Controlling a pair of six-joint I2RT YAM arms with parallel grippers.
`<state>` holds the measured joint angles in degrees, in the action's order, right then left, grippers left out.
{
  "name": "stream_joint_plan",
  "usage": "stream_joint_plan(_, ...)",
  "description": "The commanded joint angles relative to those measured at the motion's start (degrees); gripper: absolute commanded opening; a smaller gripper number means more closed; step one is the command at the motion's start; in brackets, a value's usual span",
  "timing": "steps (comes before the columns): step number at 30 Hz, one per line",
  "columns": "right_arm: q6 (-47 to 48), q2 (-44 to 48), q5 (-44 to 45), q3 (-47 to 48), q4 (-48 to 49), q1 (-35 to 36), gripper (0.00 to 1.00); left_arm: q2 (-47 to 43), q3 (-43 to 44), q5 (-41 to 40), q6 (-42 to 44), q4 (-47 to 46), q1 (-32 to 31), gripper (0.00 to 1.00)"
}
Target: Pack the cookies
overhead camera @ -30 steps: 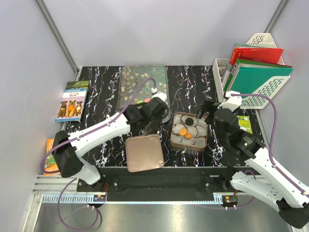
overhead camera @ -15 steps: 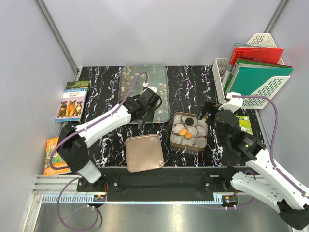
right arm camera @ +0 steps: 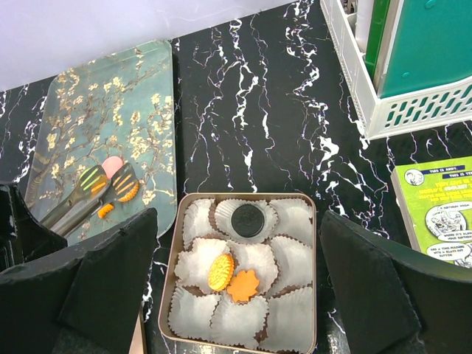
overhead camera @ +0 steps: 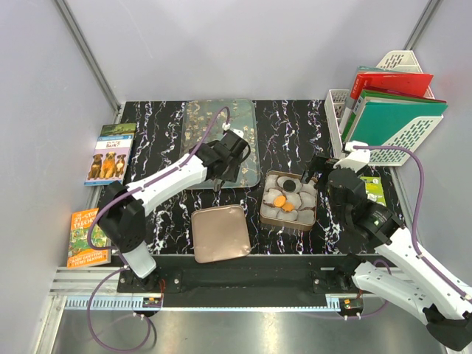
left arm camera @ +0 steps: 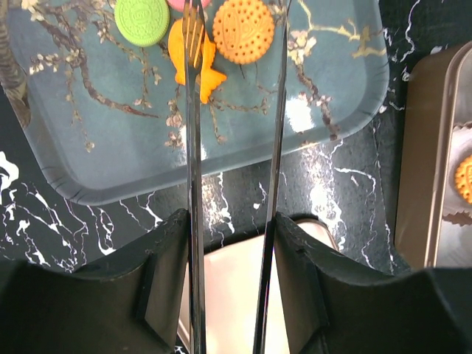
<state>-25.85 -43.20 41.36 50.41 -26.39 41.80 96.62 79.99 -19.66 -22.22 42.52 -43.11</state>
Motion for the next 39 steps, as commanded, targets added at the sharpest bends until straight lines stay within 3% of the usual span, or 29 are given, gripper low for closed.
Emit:
stream_joint_plan(1, 0.4, 0.1, 2.1, -0.2, 1.3, -0.1, 1.0, 0.4, 2.7, 1.4, 0.9, -2.6, 0.5, 0.5)
stream_joint_plan(17, 0.7, -1.1, 2.1, -0.2, 1.5, -0.1, 1.0, 2.1, -1.3, 3.4, -0.3, -4.7, 0.6, 0.5)
stream_joint_plan(29, 0.9, -2.0, 1.7, -0.2, 2.3, -0.1, 1.0, -1.9, -7.5, 3.0, -1.5, -4.6, 0.6, 0.5)
stream_joint_plan(39, 0.8, -1.6, 1.4, -0.3, 2.4, -0.1, 1.0, -3.5, -7.6, 3.4, -2.0, -4.5, 0.6, 0.5)
